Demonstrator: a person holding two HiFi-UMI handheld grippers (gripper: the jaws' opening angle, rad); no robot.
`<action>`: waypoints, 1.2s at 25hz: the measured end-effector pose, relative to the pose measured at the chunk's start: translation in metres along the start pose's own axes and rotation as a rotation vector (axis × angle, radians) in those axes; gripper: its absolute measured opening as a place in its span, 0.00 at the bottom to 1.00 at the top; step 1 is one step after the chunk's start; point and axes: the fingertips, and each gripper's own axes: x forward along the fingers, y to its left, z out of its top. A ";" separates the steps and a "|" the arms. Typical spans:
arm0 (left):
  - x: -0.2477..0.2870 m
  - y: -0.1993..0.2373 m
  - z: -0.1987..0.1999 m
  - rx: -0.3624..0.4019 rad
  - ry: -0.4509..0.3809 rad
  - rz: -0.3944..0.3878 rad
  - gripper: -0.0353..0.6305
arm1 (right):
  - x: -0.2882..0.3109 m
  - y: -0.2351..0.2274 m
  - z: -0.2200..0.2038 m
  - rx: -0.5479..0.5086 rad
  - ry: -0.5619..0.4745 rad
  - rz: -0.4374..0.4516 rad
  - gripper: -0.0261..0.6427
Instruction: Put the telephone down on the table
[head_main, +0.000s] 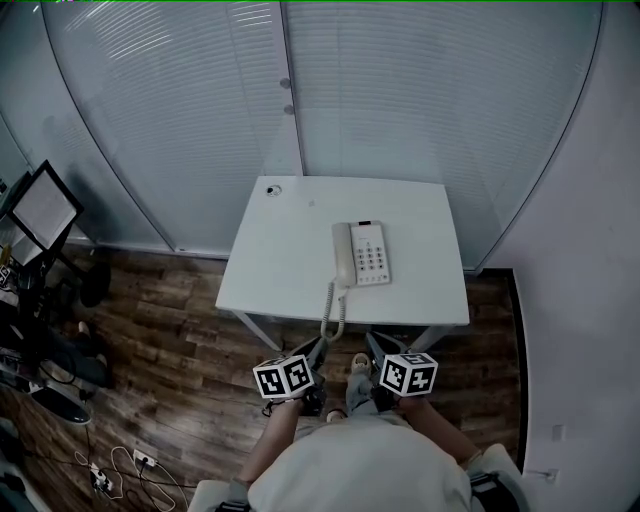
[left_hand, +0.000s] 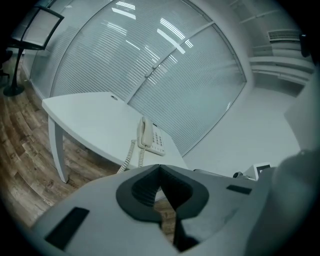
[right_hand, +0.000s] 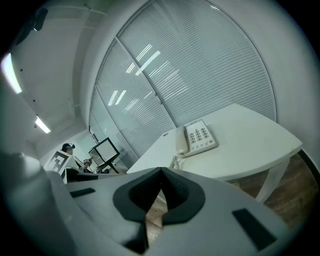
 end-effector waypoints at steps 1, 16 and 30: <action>-0.002 0.000 -0.002 0.000 0.000 -0.003 0.08 | -0.002 0.000 -0.002 0.000 0.002 0.002 0.07; -0.012 0.009 -0.015 -0.013 0.008 0.010 0.09 | -0.004 0.006 -0.016 0.008 0.024 0.026 0.07; -0.008 0.008 -0.015 -0.023 0.011 0.001 0.09 | 0.000 0.004 -0.014 0.019 0.024 0.026 0.07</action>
